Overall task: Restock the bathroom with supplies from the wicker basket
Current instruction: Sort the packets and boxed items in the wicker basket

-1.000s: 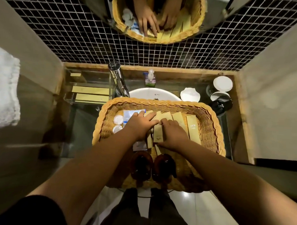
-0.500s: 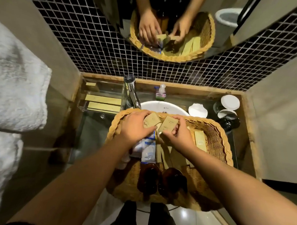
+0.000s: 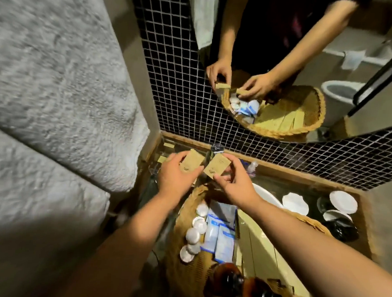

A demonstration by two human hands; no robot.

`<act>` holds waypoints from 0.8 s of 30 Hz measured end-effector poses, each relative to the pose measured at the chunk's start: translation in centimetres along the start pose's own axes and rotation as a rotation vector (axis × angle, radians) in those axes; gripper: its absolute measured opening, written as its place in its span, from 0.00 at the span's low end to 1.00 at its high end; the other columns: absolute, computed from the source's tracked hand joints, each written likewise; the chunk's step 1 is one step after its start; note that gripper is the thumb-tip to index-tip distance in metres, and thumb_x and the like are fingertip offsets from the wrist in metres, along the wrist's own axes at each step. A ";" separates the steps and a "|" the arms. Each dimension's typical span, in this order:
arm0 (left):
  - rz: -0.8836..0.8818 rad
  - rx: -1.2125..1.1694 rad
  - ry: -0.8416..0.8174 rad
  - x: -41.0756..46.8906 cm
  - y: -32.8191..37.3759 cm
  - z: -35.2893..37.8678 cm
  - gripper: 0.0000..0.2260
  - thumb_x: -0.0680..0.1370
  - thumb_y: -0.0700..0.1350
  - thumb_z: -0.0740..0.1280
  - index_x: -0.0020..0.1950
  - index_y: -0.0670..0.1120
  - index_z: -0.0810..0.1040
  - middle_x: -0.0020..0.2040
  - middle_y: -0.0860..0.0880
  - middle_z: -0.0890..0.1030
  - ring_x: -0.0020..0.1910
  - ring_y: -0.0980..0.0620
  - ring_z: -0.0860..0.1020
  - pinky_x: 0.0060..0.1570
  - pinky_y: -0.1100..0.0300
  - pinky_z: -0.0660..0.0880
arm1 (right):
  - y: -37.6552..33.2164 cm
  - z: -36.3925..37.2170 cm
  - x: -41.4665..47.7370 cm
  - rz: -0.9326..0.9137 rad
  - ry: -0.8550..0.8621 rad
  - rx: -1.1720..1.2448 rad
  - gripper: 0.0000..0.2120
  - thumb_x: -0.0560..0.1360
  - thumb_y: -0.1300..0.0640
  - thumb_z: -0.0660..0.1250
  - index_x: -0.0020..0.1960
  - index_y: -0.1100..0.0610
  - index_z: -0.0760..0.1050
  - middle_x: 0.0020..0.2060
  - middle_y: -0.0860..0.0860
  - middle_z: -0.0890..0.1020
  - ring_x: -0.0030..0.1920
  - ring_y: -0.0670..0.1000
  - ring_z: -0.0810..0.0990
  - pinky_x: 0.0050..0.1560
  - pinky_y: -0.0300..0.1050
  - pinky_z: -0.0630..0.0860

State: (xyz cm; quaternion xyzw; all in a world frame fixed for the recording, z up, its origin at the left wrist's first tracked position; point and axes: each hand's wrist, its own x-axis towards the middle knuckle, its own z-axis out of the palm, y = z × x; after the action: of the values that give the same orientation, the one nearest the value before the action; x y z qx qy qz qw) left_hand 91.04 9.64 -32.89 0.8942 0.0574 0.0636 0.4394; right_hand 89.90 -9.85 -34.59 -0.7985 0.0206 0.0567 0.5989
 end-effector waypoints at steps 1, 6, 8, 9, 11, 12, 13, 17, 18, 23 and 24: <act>-0.001 -0.010 0.021 0.4 -0.3 -0.4 0.25 0.67 0.53 0.81 0.62 0.51 0.81 0.53 0.53 0.79 0.51 0.57 0.76 0.51 0.69 0.69 | -0.3 0.3 0.5 0.009 -0.004 -0.007 0.29 0.74 0.63 0.73 0.67 0.41 0.68 0.48 0.50 0.85 0.44 0.51 0.84 0.49 0.47 0.82; -0.138 -0.112 -0.059 2.3 -1.3 -1.9 0.20 0.69 0.47 0.80 0.60 0.50 0.83 0.56 0.51 0.80 0.56 0.52 0.78 0.56 0.64 0.72 | -1.4 1.4 3.0 0.046 0.013 -0.061 0.26 0.75 0.58 0.73 0.65 0.38 0.67 0.50 0.46 0.84 0.46 0.46 0.84 0.50 0.53 0.83; -0.206 -0.177 -0.093 2.8 -1.7 -2.1 0.19 0.71 0.45 0.78 0.60 0.50 0.81 0.58 0.49 0.82 0.58 0.50 0.78 0.60 0.52 0.75 | -1.8 2.3 4.0 0.094 0.014 -0.033 0.24 0.76 0.57 0.72 0.65 0.40 0.68 0.52 0.46 0.82 0.51 0.48 0.84 0.54 0.55 0.82; -0.237 -0.201 -0.079 3.1 -2.0 -2.2 0.18 0.72 0.44 0.78 0.61 0.50 0.80 0.58 0.49 0.81 0.58 0.49 0.78 0.60 0.51 0.76 | -2.0 2.9 4.5 0.113 -0.001 -0.022 0.22 0.76 0.56 0.71 0.65 0.41 0.68 0.52 0.46 0.81 0.52 0.49 0.83 0.55 0.55 0.81; -0.302 -0.243 -0.020 3.4 -2.9 -2.1 0.17 0.72 0.41 0.76 0.58 0.51 0.77 0.54 0.50 0.81 0.55 0.50 0.79 0.53 0.56 0.77 | -2.4 4.1 5.2 0.111 -0.041 -0.048 0.18 0.77 0.55 0.71 0.63 0.45 0.71 0.51 0.47 0.81 0.53 0.51 0.81 0.54 0.51 0.80; -0.335 -0.253 0.011 3.5 -3.5 -2.1 0.16 0.73 0.40 0.76 0.55 0.52 0.75 0.51 0.52 0.81 0.52 0.51 0.80 0.47 0.60 0.75 | -2.5 4.7 5.5 0.089 -0.052 -0.101 0.15 0.77 0.54 0.71 0.61 0.47 0.73 0.50 0.46 0.81 0.53 0.50 0.81 0.52 0.46 0.79; -0.360 -0.255 0.039 3.7 -4.0 -2.0 0.15 0.73 0.40 0.75 0.53 0.53 0.74 0.48 0.53 0.80 0.50 0.52 0.80 0.43 0.62 0.73 | -2.6 5.3 5.8 0.061 -0.053 -0.180 0.12 0.77 0.53 0.70 0.60 0.48 0.75 0.50 0.45 0.82 0.52 0.49 0.80 0.50 0.43 0.76; -0.369 -0.192 0.066 5.1 -6.0 -1.3 0.11 0.76 0.39 0.71 0.49 0.54 0.76 0.47 0.55 0.80 0.50 0.50 0.79 0.49 0.59 0.70 | -2.5 6.9 7.5 0.038 -0.031 -0.418 0.12 0.80 0.52 0.65 0.60 0.55 0.78 0.52 0.52 0.83 0.53 0.53 0.80 0.49 0.45 0.73; -0.362 -0.161 0.062 5.7 -6.5 -1.1 0.11 0.76 0.39 0.70 0.50 0.54 0.76 0.49 0.53 0.80 0.52 0.49 0.79 0.50 0.59 0.70 | -2.4 7.3 8.1 0.048 -0.031 -0.450 0.12 0.81 0.52 0.63 0.61 0.56 0.76 0.53 0.53 0.83 0.54 0.55 0.80 0.48 0.45 0.72; -0.357 -0.037 0.060 9.7 -7.5 1.0 0.12 0.78 0.38 0.66 0.49 0.58 0.78 0.56 0.53 0.77 0.56 0.48 0.76 0.51 0.63 0.70 | -1.9 9.0 12.0 0.046 -0.004 -0.439 0.14 0.82 0.57 0.60 0.66 0.53 0.72 0.56 0.55 0.82 0.58 0.57 0.79 0.48 0.41 0.67; -0.343 0.011 0.045 10.7 -7.6 1.5 0.13 0.78 0.38 0.66 0.51 0.57 0.79 0.58 0.52 0.77 0.58 0.47 0.76 0.55 0.60 0.72 | -1.6 9.5 12.8 0.039 -0.009 -0.439 0.15 0.81 0.59 0.60 0.66 0.53 0.73 0.56 0.55 0.82 0.58 0.57 0.78 0.49 0.41 0.68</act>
State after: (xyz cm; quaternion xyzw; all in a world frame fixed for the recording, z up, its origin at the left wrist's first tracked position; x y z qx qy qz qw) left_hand 101.44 14.80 -39.18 0.8721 0.2194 0.0075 0.4373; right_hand 102.13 0.14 -37.18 -0.9090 0.0208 0.0751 0.4096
